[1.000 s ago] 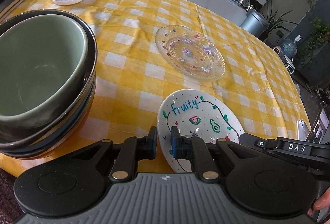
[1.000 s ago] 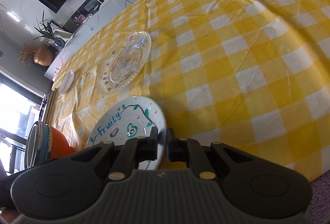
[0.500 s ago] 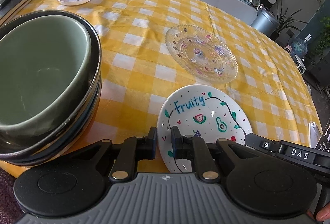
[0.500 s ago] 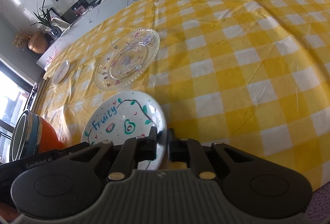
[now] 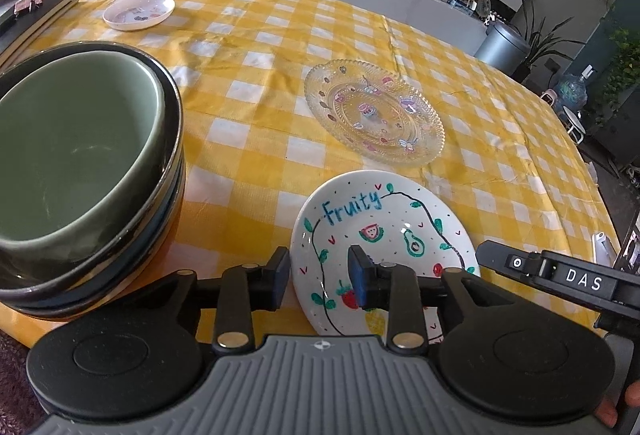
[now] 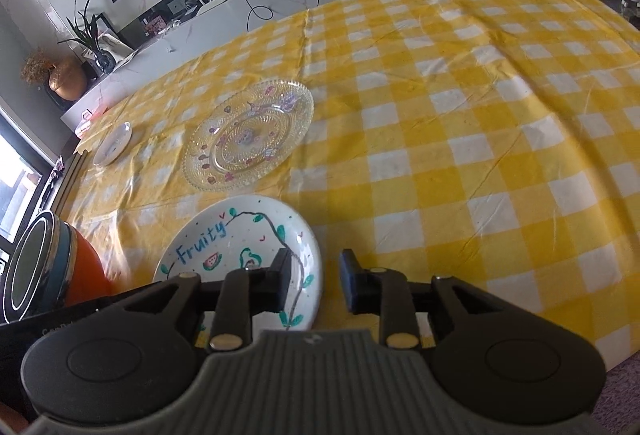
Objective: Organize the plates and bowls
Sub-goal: 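Lower the 'Fruity' plate beside the glass plate and open both grippers, then grip the clear glass plate rim with the left gripper while the right gripper grips it too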
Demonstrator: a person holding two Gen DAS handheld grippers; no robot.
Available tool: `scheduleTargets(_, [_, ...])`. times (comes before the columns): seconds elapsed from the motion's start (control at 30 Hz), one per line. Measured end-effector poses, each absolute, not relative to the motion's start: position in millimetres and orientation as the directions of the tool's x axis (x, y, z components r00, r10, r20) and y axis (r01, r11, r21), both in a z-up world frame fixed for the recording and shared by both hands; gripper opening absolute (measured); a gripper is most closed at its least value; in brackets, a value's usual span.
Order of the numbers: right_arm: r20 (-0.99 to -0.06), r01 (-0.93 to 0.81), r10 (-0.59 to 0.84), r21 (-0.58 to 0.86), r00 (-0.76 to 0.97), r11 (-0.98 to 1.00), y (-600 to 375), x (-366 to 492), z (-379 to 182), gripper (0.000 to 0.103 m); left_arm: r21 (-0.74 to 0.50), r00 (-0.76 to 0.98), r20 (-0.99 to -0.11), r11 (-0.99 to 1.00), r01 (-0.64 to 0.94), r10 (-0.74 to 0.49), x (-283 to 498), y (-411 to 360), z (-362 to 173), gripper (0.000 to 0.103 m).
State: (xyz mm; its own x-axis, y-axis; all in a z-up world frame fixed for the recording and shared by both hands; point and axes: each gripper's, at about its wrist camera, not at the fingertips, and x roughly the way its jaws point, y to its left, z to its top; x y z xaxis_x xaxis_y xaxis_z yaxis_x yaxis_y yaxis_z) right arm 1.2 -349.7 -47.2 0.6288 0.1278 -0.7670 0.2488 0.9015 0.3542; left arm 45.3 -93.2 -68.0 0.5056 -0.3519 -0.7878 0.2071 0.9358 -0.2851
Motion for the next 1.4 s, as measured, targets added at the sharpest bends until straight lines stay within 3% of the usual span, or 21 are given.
scheduleTargets(0.37, [-0.744, 0.248, 0.082, 0.322, 0.663, 0.914, -352, 10, -32, 0.037, -0.283, 0.566, -0.723, 0.917, 0.28, -0.396, 52, -111, -43, 0.048])
scheduleTargets(0.93, [-0.715, 0.256, 0.108, 0.381, 0.69, 0.888, -355, 60, -27, 0.039, -0.31, 0.539, -0.77, 0.939, 0.152, -0.341, 132, -108, -29, 0.048])
scheduleTargets(1.07, [-0.717, 0.271, 0.107, 0.392, 0.688, 0.879, -358, 76, -32, 0.038, -0.312, 0.549, -0.775, 0.945, 0.098, -0.313, 148, -110, -35, 0.048])
scheduleTargets(1.3, [-0.733, 0.308, 0.13, 0.432, 0.668, 0.848, -368, 105, -53, 0.026, -0.313, 0.563, -0.78, 0.949, 0.03, -0.275, 161, -113, -53, 0.047])
scheduleTargets(1.4, [-0.735, 0.314, 0.138, 0.442, 0.664, 0.84, -372, 114, -61, 0.026, -0.298, 0.558, -0.79, 0.954, 0.014, -0.255, 165, -116, -61, 0.046])
